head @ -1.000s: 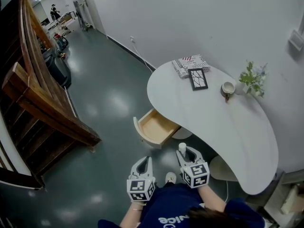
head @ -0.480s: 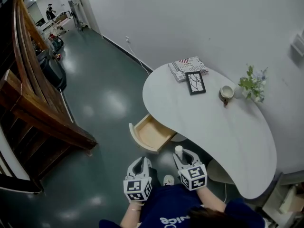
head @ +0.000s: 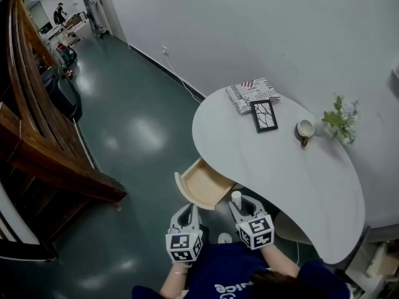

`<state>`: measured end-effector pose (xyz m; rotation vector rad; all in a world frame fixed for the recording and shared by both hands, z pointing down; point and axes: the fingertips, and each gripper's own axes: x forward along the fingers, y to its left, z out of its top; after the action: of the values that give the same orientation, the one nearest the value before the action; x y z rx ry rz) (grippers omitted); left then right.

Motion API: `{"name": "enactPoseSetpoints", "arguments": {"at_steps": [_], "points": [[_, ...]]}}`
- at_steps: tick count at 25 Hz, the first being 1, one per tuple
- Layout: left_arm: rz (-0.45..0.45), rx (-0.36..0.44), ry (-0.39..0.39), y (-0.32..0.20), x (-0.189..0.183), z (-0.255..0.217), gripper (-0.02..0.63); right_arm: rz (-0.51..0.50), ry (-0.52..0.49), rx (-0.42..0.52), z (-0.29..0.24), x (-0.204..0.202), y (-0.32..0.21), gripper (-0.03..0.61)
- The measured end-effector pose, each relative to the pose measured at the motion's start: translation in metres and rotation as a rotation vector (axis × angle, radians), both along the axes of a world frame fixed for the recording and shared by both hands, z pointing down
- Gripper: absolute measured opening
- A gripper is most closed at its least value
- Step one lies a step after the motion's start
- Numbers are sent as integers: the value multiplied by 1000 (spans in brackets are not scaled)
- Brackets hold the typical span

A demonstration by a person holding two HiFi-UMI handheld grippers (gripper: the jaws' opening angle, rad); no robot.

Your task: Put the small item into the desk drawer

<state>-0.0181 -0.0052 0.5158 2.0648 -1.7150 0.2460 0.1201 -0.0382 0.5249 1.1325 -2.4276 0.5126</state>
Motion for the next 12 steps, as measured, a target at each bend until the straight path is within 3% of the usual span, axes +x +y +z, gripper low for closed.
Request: {"name": "enactPoseSetpoints", "arguments": {"at_steps": [6,12], "points": [[37,-9,9,-33,-24,5,3,14,27,-14,2,-21,-25,137],[140,-9,39,-72,-39,6,3,95,49,-15,4,-37,-53,137]]}}
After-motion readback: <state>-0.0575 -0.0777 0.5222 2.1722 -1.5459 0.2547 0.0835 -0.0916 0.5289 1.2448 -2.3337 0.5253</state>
